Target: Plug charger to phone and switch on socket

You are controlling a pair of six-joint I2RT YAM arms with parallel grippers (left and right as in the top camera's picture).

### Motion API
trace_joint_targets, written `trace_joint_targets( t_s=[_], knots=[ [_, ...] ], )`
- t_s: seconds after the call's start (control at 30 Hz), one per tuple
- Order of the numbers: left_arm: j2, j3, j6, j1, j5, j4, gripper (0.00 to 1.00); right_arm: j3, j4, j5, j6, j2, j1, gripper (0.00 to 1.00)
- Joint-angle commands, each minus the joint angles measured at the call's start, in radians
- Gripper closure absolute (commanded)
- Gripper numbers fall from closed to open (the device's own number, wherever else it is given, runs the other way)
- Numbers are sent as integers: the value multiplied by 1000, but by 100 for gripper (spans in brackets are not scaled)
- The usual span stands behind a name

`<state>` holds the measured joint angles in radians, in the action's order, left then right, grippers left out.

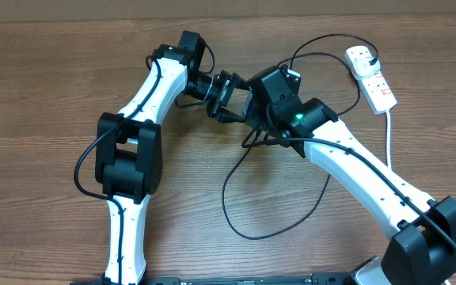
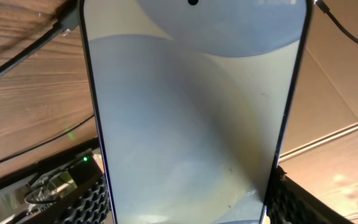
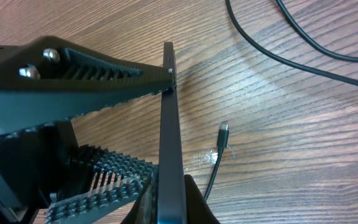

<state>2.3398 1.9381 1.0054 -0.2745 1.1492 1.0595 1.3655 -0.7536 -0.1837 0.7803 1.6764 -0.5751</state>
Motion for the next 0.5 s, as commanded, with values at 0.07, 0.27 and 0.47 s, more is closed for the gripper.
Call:
trace_joint_targets(
  t_s=[0.07, 0.27, 0.47],
  knots=[
    [1, 29, -143, 1, 45, -103, 10, 31, -4, 1, -29, 7, 10, 96],
    [-6, 29, -234, 36, 48, -159, 0, 35, -45, 2, -29, 5, 53, 96],
    [-124, 29, -459, 89, 47, -145, 0, 90, -114, 7, -53, -24, 104, 96]
  ],
)
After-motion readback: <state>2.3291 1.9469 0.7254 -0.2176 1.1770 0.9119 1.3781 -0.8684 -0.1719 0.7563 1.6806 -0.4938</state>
